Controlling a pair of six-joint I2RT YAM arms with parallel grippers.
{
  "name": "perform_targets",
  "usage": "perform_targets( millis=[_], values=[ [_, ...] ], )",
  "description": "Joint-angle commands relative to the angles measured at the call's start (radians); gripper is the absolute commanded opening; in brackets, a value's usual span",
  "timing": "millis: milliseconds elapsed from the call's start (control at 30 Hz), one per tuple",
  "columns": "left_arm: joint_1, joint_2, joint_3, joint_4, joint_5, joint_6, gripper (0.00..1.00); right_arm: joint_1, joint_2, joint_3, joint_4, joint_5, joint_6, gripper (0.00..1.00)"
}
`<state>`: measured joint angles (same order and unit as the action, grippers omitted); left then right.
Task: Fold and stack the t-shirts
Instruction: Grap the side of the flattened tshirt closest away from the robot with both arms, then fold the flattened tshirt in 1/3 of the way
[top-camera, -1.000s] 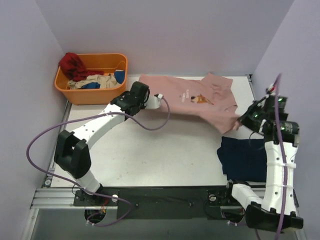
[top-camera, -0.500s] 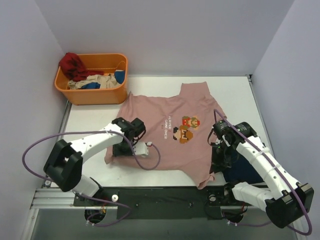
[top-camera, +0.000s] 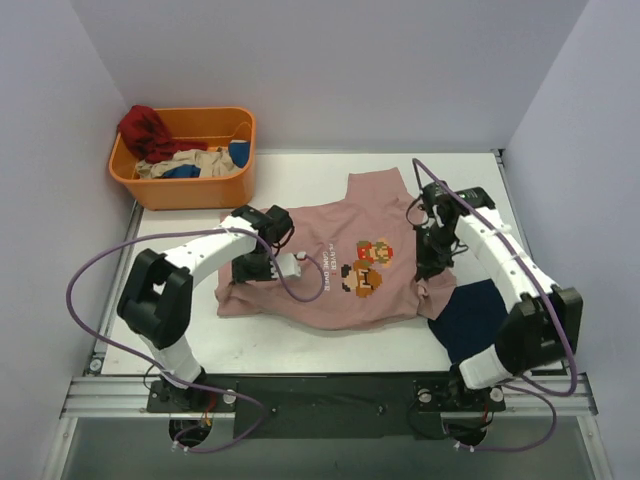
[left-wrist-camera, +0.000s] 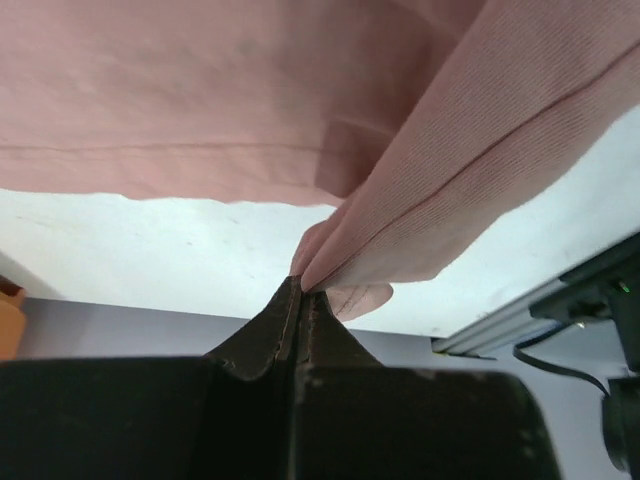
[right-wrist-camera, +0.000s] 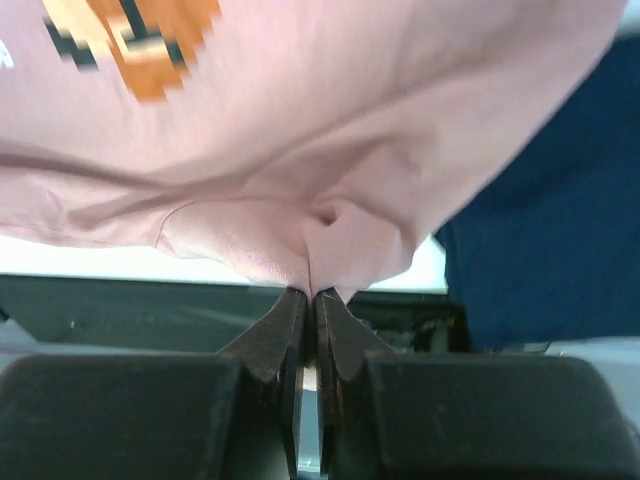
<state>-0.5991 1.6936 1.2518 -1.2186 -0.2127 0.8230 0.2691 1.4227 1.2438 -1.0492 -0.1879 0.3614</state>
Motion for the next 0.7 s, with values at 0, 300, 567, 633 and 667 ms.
perform_targets(
  millis=[0, 300, 567, 633, 667],
  values=[
    [0.019, 0.078, 0.067, 0.077, -0.016, 0.059, 0.0, -0.004, 0.158, 0.129, 0.094, 0.074, -0.128, 0.0],
    [0.09, 0.233, 0.233, 0.074, -0.037, 0.039, 0.0, -0.057, 0.361, 0.296, 0.138, 0.096, -0.22, 0.0],
    [0.105, 0.245, 0.184, 0.025, -0.07, 0.07, 0.0, -0.12, 0.439, 0.405, 0.143, 0.076, -0.279, 0.0],
    [0.113, 0.236, 0.167, 0.024, -0.076, 0.076, 0.0, -0.131, 0.459, 0.424, 0.158, 0.035, -0.285, 0.0],
    [0.116, 0.236, 0.164, 0.03, -0.079, 0.077, 0.0, -0.125, 0.467, 0.43, 0.163, 0.007, -0.289, 0.0]
  ],
)
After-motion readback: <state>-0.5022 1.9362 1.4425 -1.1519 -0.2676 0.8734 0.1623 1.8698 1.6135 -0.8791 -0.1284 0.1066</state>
